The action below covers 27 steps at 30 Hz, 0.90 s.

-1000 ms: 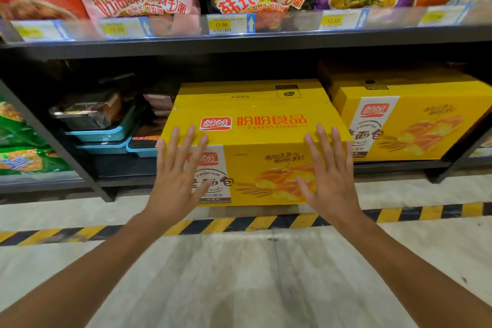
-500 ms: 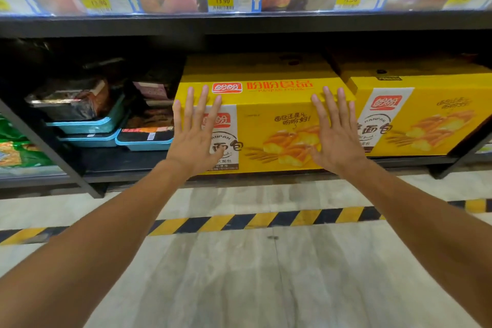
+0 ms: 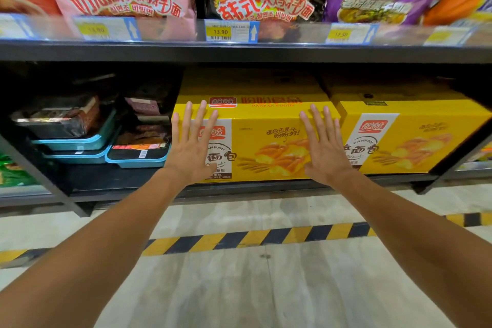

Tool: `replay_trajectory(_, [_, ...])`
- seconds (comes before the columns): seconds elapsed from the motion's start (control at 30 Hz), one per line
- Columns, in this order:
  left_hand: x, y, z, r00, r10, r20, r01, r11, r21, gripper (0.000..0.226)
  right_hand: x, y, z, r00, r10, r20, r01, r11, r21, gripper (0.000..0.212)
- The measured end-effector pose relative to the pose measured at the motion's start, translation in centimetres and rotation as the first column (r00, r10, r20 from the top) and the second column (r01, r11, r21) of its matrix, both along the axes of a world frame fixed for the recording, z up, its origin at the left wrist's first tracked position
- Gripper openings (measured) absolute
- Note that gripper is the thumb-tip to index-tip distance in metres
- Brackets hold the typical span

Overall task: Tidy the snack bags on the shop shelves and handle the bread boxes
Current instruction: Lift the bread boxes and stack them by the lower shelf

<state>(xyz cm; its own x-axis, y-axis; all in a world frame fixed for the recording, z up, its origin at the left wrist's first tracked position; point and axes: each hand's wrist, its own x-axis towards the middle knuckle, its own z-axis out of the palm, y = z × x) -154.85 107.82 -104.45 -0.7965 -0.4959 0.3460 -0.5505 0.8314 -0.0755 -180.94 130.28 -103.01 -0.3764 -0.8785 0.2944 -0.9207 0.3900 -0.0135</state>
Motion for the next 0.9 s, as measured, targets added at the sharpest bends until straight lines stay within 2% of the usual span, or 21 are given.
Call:
replay_trajectory(0.1, [0.4,0.4,1.4,0.997,0.009,0.081,-0.015,0.997,0.074,0.141,0.6,0.8,1.6,0.993,0.003,0.12,-0.01,0.998,0.056,0.122])
replay_trajectory(0.2, [0.5,1.5,4.4,0.956,0.054,0.29,-0.1,0.984,0.147,0.136,1.3,4.5,3.2,0.96,0.071,0.269,-0.116,0.981,0.156,0.107])
replay_trajectory(0.23, [0.3,2.0,5.4,0.947,0.053,0.317,-0.114,0.977,0.179,0.133,1.0,6.4,3.3,0.95,0.086,0.301,-0.156,0.964,0.216,0.102])
replay_trajectory(0.3, [-0.4,3.2,6.9,0.964,0.043,0.261,-0.104,0.969,0.226,0.127,-0.7,10.0,3.3,0.94,0.091,0.328,-0.193,0.936,0.294,0.092])
replay_trajectory(0.4, [-2.9,6.7,7.2,0.996,-0.062,0.062,0.049,0.979,0.197,0.107,-5.1,13.9,3.2,0.886,0.006,0.464,-0.107,0.976,0.191,0.078])
replay_trajectory(0.53, [-11.0,14.3,5.9,0.975,-0.219,-0.038,0.221,0.94,0.26,0.088,-12.5,18.0,1.8,0.842,-0.099,0.531,0.077,0.995,0.064,0.068])
replay_trajectory(0.63, [-18.6,19.4,6.2,0.994,-0.113,-0.009,0.11,0.947,0.302,0.087,-18.3,21.4,1.7,0.838,-0.044,0.544,0.156,0.975,-0.16,0.067])
replay_trajectory(0.7, [-22.9,21.5,7.0,1.0,-0.012,0.014,0.007,0.949,0.315,0.088,-22.0,23.1,2.2,0.838,-0.075,0.541,0.252,0.932,-0.26,0.069])
replay_trajectory(0.83, [-28.7,22.2,8.1,0.986,0.141,0.092,-0.166,0.899,0.405,0.09,-29.2,24.8,3.0,0.807,-0.224,0.546,0.474,0.797,-0.373,0.081])
replay_trajectory(0.9, [-30.2,21.7,8.2,0.97,0.201,0.139,-0.241,0.88,0.41,0.087,-31.6,24.9,3.2,0.774,-0.199,0.601,0.482,0.801,-0.356,0.084])
